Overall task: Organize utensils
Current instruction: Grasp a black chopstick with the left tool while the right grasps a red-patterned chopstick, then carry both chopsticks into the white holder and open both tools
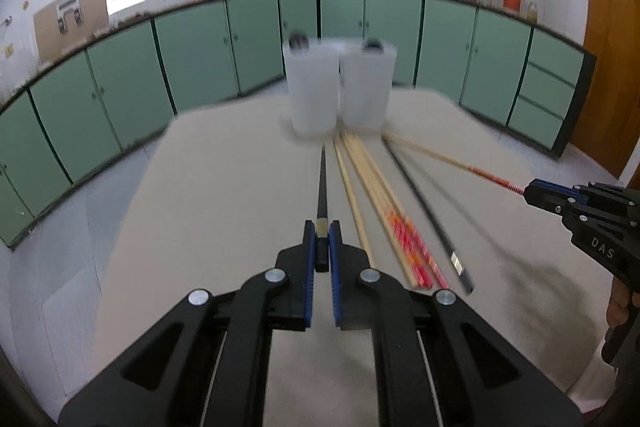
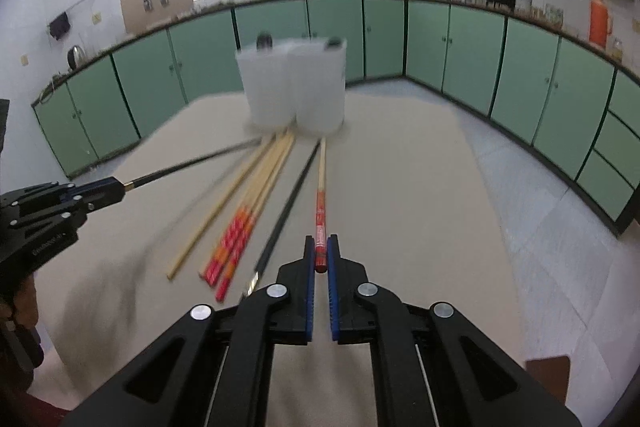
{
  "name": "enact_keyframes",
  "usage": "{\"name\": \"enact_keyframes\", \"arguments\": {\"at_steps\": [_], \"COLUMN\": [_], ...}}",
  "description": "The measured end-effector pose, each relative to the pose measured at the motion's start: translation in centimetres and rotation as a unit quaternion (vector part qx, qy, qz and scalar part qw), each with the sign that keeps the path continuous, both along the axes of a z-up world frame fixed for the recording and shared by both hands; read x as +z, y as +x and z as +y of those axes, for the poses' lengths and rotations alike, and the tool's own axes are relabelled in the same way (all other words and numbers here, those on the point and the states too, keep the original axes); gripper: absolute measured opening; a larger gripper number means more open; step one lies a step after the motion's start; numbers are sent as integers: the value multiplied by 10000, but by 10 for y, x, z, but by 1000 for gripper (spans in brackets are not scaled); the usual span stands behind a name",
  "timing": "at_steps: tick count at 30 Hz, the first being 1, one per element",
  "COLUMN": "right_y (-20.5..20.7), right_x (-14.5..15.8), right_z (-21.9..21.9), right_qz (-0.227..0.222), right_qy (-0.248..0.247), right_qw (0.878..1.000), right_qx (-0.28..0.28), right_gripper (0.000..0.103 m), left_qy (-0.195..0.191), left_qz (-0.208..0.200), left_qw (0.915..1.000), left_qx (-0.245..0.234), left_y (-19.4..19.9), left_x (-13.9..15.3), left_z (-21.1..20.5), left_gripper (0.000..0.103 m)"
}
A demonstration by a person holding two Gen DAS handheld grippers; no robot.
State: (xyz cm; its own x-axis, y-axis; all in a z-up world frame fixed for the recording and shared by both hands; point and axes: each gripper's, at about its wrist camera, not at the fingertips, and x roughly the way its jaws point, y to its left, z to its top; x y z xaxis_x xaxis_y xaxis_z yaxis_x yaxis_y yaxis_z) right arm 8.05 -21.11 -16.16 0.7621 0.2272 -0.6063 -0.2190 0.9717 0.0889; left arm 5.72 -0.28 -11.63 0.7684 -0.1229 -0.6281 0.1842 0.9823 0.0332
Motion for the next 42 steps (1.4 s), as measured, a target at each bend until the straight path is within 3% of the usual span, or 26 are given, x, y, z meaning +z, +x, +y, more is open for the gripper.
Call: {"name": "enact_keyframes", "arguments": {"at_steps": [10,25,35,42], "right_y": [11,66,99,153], "right_x": [76,131,189,222], "right_z": [-19,-24,-19,-12], "right_qz": [-745,-889,-1511,-1876], "right_qy": [340,711,810,981], "right_qw": [9966,9924,9830,9758], "right_qx": [79,477,657,551], "right_gripper": [6,6,6,6], "left_qy": [-269,-666,-918,-970], "left_qz": [-830,-1128,-1742,-2133], "left_qw": [9961,9910,9802,9719], "left_qx": [-109,-268,-223,-243], "left_y": [12,48,81,125], "left_x": [76,111,160,193], "left_z": [-1,-9,-5,-17], "left_gripper": [6,6,6,6]}}
